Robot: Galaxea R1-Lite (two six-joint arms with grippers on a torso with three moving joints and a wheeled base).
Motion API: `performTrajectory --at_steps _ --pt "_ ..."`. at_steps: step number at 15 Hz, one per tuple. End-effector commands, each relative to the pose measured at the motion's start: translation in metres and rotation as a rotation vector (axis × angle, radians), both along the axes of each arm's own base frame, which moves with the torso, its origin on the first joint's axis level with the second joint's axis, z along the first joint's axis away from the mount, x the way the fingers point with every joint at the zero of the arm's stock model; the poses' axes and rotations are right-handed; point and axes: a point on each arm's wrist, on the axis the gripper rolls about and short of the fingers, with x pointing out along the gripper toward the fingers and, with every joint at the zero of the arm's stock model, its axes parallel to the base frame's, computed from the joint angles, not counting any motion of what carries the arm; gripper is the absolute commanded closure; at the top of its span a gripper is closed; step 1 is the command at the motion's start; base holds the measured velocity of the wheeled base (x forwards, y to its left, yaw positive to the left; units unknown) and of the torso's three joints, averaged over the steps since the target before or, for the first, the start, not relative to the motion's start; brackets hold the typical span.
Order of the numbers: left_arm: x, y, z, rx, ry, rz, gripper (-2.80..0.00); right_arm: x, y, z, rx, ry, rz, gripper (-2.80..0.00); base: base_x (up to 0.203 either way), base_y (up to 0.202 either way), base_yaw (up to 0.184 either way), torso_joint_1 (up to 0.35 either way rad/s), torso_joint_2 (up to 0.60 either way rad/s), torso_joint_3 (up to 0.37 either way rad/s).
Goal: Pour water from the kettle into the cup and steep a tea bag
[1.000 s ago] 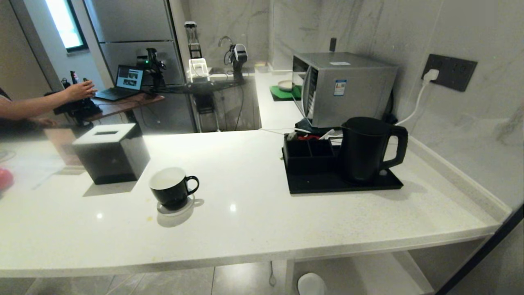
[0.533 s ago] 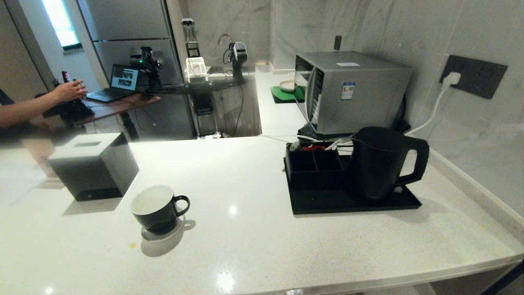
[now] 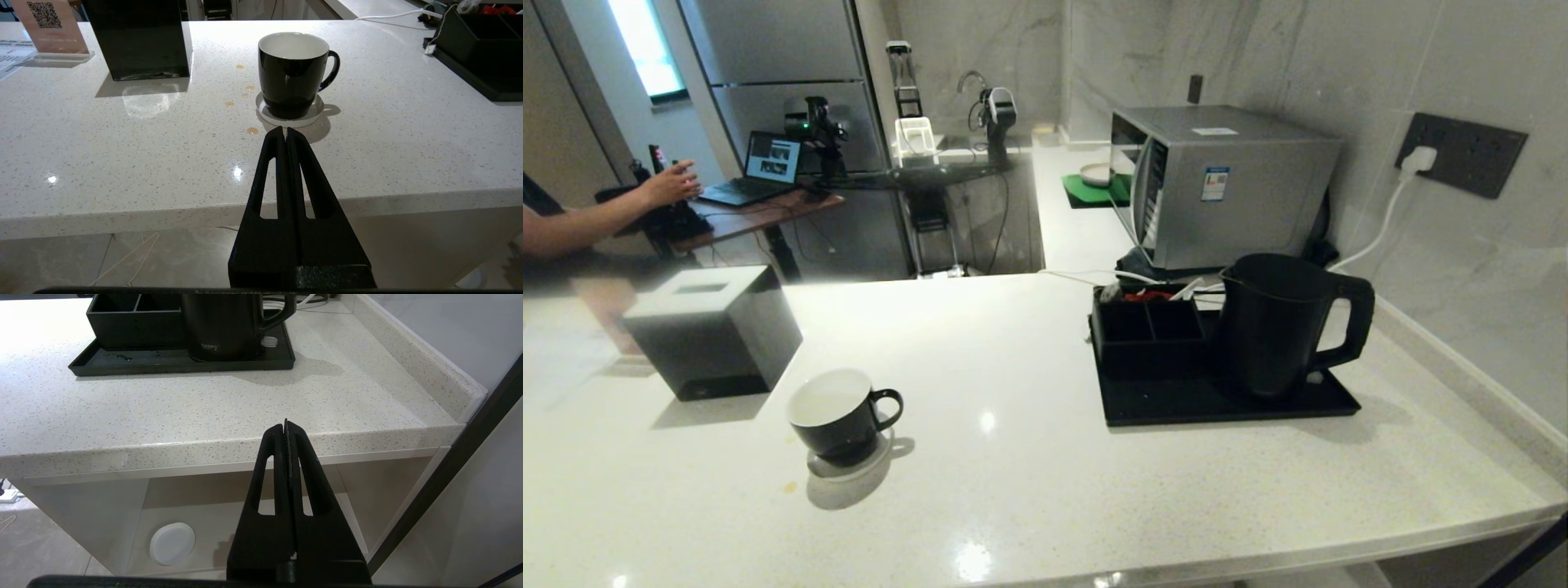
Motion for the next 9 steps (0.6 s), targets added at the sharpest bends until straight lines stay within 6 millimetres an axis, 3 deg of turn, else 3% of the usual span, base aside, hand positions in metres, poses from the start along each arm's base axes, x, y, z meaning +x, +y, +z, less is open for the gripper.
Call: performTrajectory --at_steps 1,9 --pt "0.0001 0.0000 0.0001 -0.001 0.001 0.000 0.00 0.0001 0.0000 0.0000 0.000 0.002 0.000 0.00 0.000 0.000 0.000 0.000 0.00 0.000" --pt "0.0001 0.0000 0.0001 -0.001 0.001 0.000 0.00 0.0006 0.0000 0.0010 0.001 -0.018 0.000 0.00 0.000 0.000 0.000 0.000 0.00 0.000"
